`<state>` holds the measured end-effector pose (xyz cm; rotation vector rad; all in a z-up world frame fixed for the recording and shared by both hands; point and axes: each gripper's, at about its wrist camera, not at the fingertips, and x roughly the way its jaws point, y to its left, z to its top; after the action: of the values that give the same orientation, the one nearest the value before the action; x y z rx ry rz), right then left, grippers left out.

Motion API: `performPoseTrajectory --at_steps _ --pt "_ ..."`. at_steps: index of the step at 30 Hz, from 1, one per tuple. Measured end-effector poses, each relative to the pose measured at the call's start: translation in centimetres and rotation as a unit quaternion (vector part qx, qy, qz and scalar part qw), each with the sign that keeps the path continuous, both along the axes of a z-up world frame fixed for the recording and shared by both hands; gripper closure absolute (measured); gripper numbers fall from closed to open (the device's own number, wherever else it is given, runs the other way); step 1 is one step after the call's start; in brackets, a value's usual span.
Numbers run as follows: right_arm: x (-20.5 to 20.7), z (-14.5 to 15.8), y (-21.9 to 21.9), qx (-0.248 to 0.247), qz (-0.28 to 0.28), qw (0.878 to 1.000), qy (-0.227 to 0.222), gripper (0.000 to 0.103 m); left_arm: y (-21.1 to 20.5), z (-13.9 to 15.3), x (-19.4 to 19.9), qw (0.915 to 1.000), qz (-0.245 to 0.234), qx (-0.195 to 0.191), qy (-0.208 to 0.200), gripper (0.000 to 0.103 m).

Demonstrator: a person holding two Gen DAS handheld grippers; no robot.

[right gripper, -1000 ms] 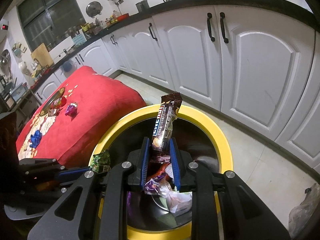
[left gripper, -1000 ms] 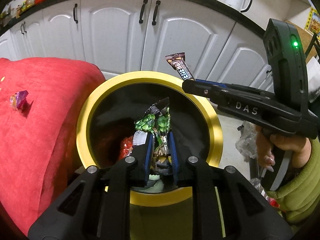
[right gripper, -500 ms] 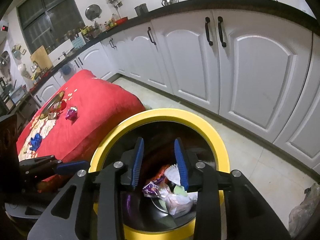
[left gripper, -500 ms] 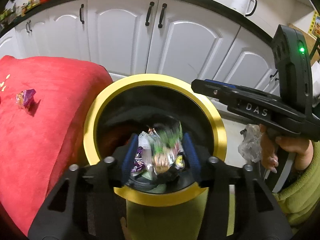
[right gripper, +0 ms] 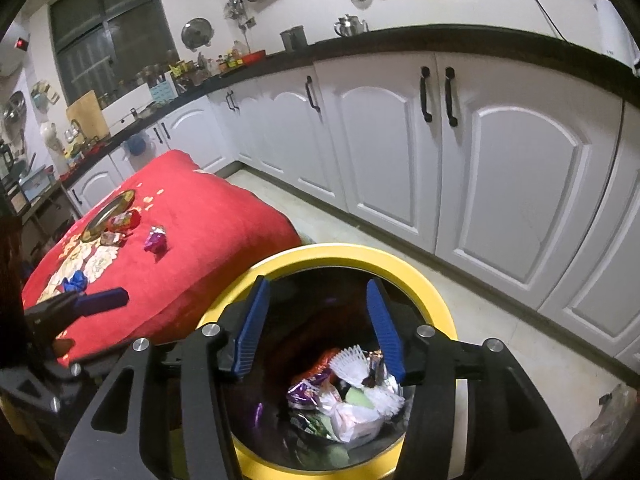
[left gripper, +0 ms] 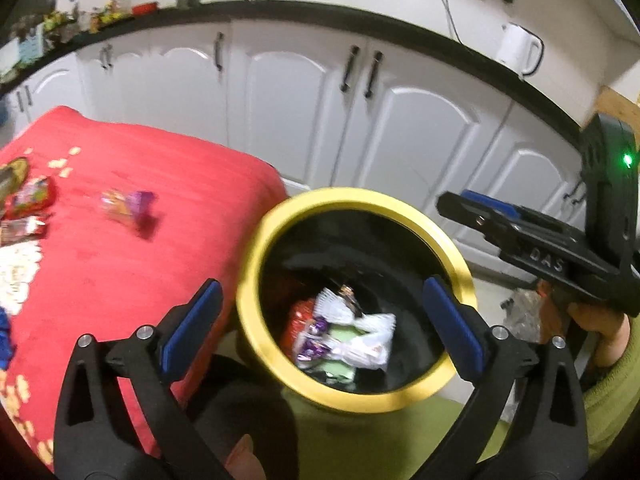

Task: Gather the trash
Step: 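Move both tools back over the table toward the blue glove and candy tube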

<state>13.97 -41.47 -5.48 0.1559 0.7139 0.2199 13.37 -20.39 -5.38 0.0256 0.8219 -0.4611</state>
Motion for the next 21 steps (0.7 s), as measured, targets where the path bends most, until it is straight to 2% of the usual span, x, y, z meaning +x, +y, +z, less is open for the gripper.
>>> performPoseTrajectory --at_steps 8,16,21 --pt "-0.4 1.6 3.2 -0.006 0.034 0.999 -0.022 0.054 4.2 2.3 -0.3 0.9965 0.068 0.0 -0.049 0.011" --pt "-0.5 3.2 7.4 -0.006 0.084 0.995 -0.045 0.054 8.8 5.2 -1.0 0.9864 0.126 -0.002 -0.106 0.011" --pt "-0.2 4.4 10.5 -0.004 0.116 0.992 -0.057 0.054 11.2 6.1 -1.4 0.9798 0.156 -0.005 -0.125 0.011"
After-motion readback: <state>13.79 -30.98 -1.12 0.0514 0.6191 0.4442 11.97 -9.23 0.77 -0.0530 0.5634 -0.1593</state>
